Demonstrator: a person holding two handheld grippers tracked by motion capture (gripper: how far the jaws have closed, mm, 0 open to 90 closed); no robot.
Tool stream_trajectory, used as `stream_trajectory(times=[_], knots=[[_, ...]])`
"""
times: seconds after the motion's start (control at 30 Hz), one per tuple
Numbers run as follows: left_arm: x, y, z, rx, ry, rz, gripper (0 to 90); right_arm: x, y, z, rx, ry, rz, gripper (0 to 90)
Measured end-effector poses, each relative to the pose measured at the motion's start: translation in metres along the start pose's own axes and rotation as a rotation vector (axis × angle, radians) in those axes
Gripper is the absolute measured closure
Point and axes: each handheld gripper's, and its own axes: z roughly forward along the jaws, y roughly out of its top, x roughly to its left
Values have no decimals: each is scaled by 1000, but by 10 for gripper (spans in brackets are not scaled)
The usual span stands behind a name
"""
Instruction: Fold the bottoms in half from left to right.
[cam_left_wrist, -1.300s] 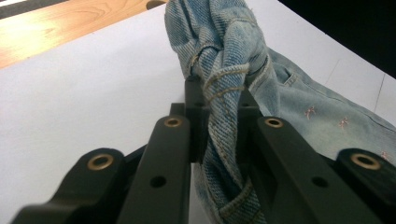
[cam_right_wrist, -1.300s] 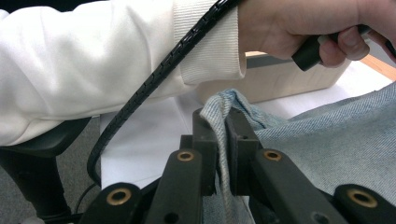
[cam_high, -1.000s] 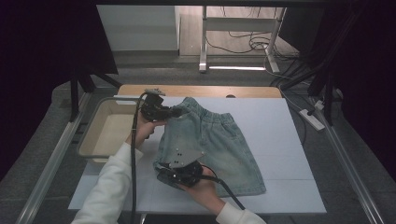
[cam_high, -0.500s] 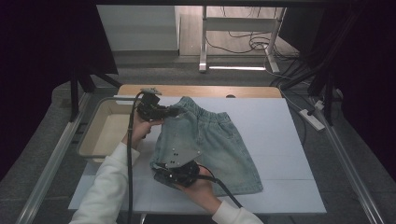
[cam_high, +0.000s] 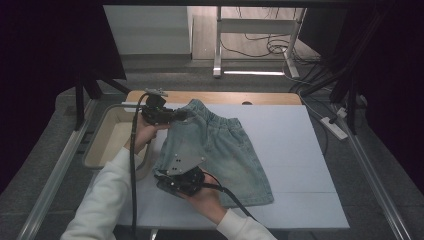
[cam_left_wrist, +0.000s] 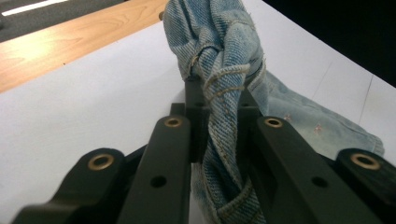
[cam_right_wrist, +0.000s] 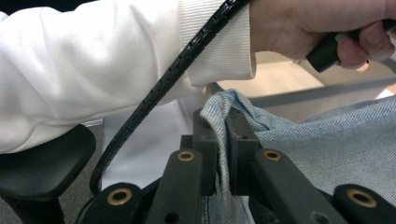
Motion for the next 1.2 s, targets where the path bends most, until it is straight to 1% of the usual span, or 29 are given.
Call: stream_trajectory(times=[0.07, 0.17, 0.23, 0.3, 0.37, 0.47, 0.53, 0.57, 0.63, 0.73, 0.8, 0.9, 1.2], knots=[[1, -2, -1, 4, 4, -3, 811, 0, 1, 1, -8, 2, -2, 842], [3, -5, -1, 5, 3, -20, 811, 1, 1, 1, -12, 6, 2, 843], [3, -6, -5, 3, 4, -25, 811, 1, 2, 2, -13, 14, 3, 842], [1, -5, -13, 0, 19, -19, 811, 2, 6, 1, -25, 30, 9, 842], [-1, -2, -23, -1, 43, -16, 812, 4, 15, 0, -38, 35, -7, 842], [-2, 1, -36, -11, 66, -19, 812, 7, 27, -2, -60, 39, -33, 842], [-5, 1, -40, -7, 78, -14, 811, 9, 29, -5, -72, 40, -29, 842], [-6, 0, -40, -4, 80, -11, 811, 10, 28, -7, -72, 38, -30, 842], [-6, -2, -35, 3, 81, -18, 811, 9, 25, -8, -61, 33, -33, 842], [-5, -4, -24, 22, 80, -27, 811, 5, 16, -9, -45, 23, -19, 842], [-5, -6, -17, 29, 75, -34, 811, 2, 11, -10, -42, 18, -8, 842], [-3, -7, -9, 37, 78, -39, 811, -2, 4, -13, -40, 15, 9, 842], [2, -10, 6, 52, 86, -65, 810, -11, -9, -20, -20, -3, 23, 842]])
